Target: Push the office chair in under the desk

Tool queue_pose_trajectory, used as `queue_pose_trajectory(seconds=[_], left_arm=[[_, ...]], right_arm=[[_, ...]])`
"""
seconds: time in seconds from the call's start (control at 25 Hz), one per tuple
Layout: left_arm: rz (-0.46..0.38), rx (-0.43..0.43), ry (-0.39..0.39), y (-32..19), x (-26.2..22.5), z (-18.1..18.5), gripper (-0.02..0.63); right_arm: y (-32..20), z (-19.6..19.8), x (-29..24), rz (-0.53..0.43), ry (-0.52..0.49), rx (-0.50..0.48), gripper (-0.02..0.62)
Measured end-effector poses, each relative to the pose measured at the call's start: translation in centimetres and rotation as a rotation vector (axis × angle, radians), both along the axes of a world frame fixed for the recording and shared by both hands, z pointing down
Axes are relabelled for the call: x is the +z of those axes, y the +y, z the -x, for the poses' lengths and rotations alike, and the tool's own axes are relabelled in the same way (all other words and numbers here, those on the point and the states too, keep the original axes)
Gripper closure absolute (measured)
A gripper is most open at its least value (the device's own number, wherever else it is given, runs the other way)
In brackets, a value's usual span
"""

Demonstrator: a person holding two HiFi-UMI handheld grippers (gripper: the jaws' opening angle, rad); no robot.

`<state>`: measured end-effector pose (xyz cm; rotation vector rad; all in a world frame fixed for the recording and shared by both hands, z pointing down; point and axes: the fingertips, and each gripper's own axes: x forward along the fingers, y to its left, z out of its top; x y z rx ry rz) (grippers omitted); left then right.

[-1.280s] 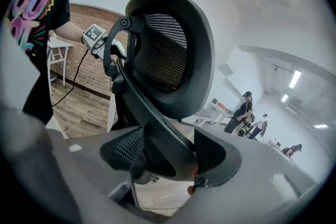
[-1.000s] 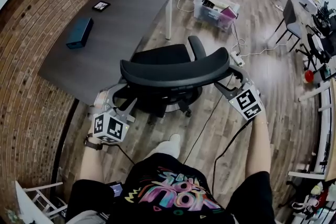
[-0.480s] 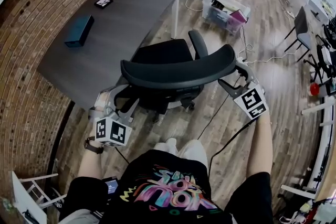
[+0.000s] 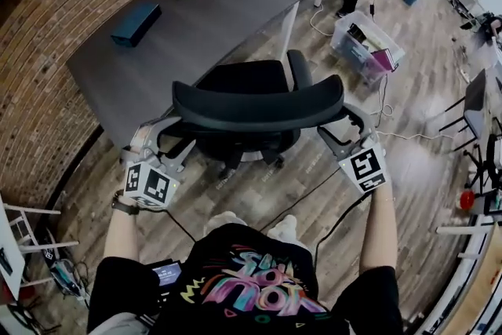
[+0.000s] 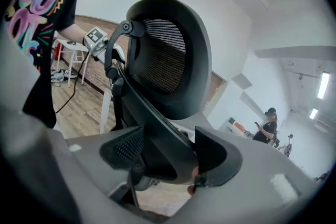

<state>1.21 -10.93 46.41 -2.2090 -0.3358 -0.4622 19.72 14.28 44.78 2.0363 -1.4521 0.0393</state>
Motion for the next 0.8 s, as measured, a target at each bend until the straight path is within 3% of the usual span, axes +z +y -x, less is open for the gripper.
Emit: queue_pose_trajectory(seconds=[0.2,0.44,0.8], left_arm=[[-0.001,-0.080,0.003,0.5,0.3,-2.1,0.382],[0.014,-0.172,0.009,1.4,0.1,-4.2,0.374],[0.021,-0.238,0.007,1.2,0.0,-6.7,0.376]], right_arm=[[-0.5,-4.1,-0.3,-0.012,-0.022,-0.111,0.300],[-1.1,-7.6,-0.5,-0.012,-0.037,-0.176,0.301],[-3.4,-11.9,-0.6,0.019,-0.052,-0.232,0.299]])
